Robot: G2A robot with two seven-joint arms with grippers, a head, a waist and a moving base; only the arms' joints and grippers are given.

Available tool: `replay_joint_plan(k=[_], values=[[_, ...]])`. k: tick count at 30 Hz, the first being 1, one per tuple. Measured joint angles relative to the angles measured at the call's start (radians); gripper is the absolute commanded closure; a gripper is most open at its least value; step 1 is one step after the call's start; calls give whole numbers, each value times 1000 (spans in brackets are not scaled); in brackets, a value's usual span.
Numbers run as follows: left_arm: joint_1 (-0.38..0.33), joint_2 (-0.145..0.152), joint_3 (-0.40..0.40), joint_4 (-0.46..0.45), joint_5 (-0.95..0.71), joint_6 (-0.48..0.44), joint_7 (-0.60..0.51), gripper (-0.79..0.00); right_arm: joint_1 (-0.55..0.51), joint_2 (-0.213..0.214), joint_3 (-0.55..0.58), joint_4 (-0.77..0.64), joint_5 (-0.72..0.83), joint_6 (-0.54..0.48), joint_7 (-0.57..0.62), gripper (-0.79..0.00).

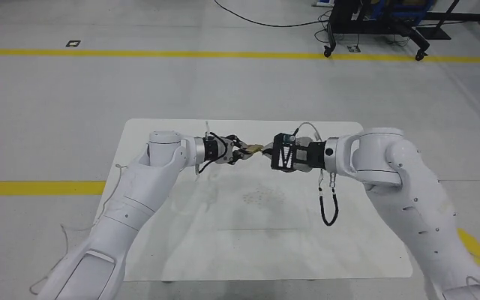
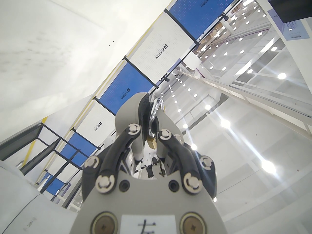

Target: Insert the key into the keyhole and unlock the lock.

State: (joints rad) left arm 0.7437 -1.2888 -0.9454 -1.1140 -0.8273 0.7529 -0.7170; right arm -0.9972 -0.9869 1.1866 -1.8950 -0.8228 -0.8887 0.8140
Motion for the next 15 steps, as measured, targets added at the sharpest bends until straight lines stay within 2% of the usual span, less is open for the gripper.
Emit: replay_joint_plan(k=[5, 12, 15], values=[[6, 4, 2, -6, 14, -25, -41, 0, -31, 19, 35, 58, 169, -69, 24, 0], [10, 8, 10, -8, 29, -34, -77, 0, -31, 19, 34, 60, 171, -68, 26, 0], [11, 9, 14, -9, 40, -47, -94, 0, -49, 21, 11, 109, 246, -43, -1, 0]])
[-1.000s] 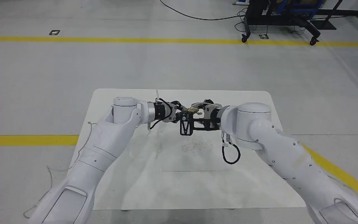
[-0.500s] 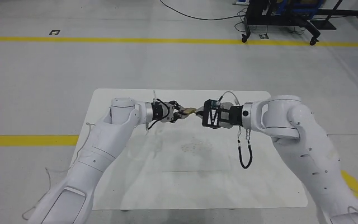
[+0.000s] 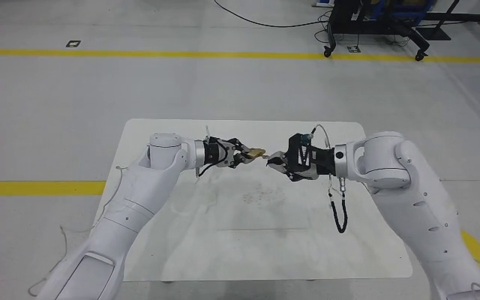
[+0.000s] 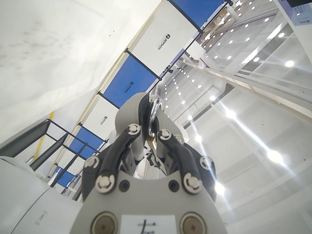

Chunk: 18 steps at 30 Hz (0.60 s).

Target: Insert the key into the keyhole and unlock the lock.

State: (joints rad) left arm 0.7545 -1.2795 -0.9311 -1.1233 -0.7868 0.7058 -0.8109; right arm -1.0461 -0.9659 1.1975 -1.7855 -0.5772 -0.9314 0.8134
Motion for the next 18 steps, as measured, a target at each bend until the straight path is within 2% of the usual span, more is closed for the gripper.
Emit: replay_joint_plan(k=[5, 8, 13, 18], values=[[3, 3, -3, -2, 5, -18, -12, 0, 30, 14, -64, 82, 261, 41, 118, 0], [7, 6, 0, -11, 20, -28, -30, 0, 58, 25, -93, 119, 349, 72, 147, 0], [13, 10, 3, -29, 40, -35, -50, 0, 89, 36, -113, 164, 436, 87, 162, 0], [16, 15, 6, -43, 51, -21, -71, 0, 117, 42, -141, 205, 446, 85, 160, 0]])
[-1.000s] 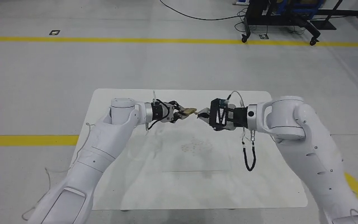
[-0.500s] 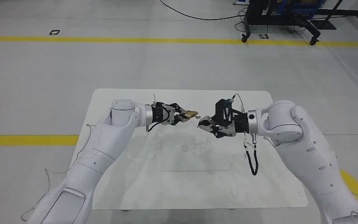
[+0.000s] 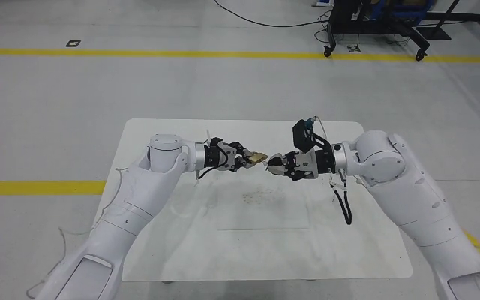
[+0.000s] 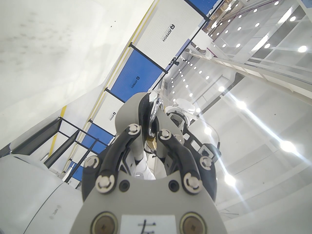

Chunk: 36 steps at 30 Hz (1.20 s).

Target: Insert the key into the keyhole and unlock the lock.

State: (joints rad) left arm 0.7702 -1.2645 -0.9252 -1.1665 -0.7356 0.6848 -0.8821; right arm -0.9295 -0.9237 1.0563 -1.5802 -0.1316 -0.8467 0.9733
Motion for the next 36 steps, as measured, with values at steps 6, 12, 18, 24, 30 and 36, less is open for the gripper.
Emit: replay_joint_plan(k=[6, 12, 18, 24, 30, 36], values=[[3, 7, 3, -20, 20, 14, -22, 0, 28, 3, -41, 33, 28, -30, -30, 0], [6, 11, 4, -31, 24, 19, -26, 0, 57, 4, -74, 64, 36, -44, -44, 0], [6, 13, 8, -37, 25, 20, -32, 0, 73, 4, -90, 86, 36, -55, -56, 0], [4, 13, 14, -41, 24, 14, -34, 0, 87, -3, -111, 98, 16, -44, -73, 0], [5, 14, 8, -39, 16, 5, -16, 0, 100, -7, -118, 98, 12, -48, -108, -785], [16, 17, -14, -23, -2, -13, 23, 0, 97, -4, -100, 84, 26, -63, -130, -785]])
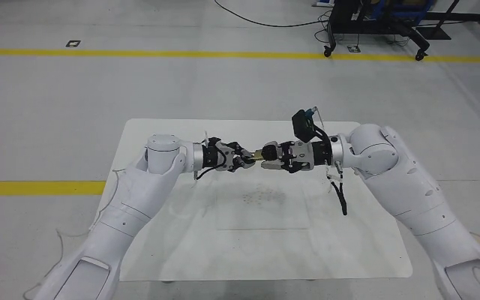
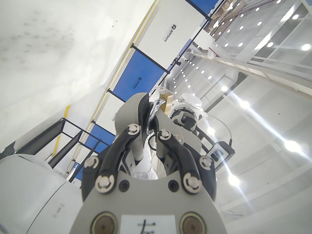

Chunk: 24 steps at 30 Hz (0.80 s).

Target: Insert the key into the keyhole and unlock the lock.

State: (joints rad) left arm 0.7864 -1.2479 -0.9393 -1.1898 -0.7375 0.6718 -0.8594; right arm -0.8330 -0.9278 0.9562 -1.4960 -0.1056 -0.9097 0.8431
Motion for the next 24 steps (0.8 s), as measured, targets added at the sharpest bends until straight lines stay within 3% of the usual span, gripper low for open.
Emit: replay_joint_plan(k=[10, 13, 15, 19, 21, 24], values=[[37, 18, -34, -32, 55, -151, -40, 0, 1, 0, 2, -2, -4, 4, -2, -785], [48, 25, -42, -38, 70, -203, -94, 0, -4, 8, 52, -49, -117, 55, -45, -785], [53, 28, -44, -39, 77, -213, -117, 0, -23, 19, 101, -124, -294, 102, -63, -785], [52, 32, -42, -38, 96, -211, -136, 0, -101, 33, 143, -288, -587, 164, -93, -391], [52, 32, -43, -33, 86, -204, -141, 0, -143, 34, 128, -354, -742, 209, -112, -468], [46, 31, -38, -28, 82, -187, -157, 0, -189, 29, 93, -392, -889, 247, -184, -369]])
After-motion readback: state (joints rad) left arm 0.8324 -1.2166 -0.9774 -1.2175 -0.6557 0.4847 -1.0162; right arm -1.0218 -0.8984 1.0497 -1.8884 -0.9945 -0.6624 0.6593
